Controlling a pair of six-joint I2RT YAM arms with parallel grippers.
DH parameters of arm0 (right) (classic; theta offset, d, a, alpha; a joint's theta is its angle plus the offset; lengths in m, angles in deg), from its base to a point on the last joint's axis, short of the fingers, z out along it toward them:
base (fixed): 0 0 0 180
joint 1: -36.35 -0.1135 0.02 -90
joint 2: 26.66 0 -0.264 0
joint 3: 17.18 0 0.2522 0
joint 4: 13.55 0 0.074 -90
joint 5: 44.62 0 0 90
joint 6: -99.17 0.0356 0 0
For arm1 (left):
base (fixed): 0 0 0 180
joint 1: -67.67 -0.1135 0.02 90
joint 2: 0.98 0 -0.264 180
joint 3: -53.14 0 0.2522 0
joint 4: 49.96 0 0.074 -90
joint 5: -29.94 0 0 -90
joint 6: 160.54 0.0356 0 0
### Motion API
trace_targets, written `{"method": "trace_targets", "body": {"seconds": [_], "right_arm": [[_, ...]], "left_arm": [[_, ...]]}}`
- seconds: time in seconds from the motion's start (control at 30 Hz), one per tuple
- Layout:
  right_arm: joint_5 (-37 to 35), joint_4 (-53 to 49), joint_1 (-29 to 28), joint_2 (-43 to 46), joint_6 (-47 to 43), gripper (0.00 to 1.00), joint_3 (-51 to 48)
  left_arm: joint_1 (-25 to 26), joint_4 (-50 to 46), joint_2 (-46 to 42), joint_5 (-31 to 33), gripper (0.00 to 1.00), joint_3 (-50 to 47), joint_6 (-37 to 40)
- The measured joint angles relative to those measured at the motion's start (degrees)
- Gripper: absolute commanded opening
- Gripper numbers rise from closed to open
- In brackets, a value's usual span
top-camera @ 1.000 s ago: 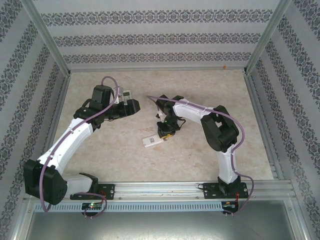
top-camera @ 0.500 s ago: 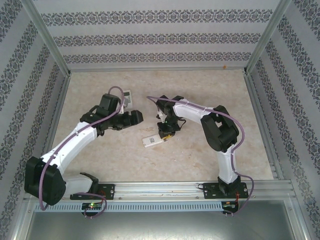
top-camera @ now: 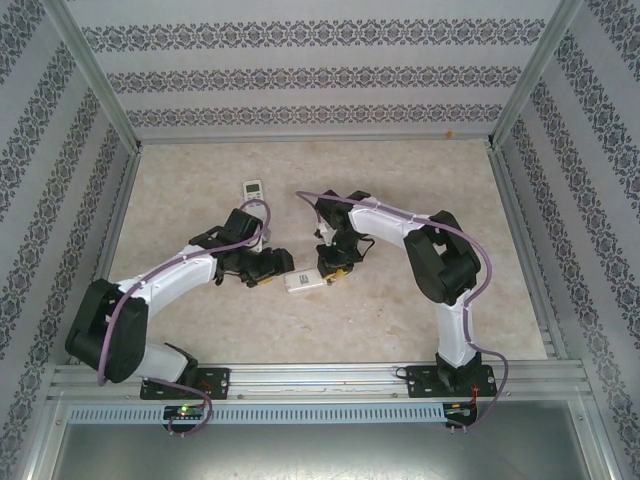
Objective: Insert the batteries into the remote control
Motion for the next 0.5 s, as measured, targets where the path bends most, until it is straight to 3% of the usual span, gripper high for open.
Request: {"method": "trace_targets", "body": {"seconds": [0.23, 0.5], "right_arm": [[2.3, 1.2, 2.0, 3.4, 0.4, 0.27, -1.6], [4.3, 1.8, 1.7, 3.4, 0.9, 0.26, -3.4]], "left_arm": [[0.2, 1.9, 6.9, -2.9, 0.53, 0.1, 0.1], [0.3, 3.5, 12.1, -5.3, 0.48, 0.9, 0.1]]}}
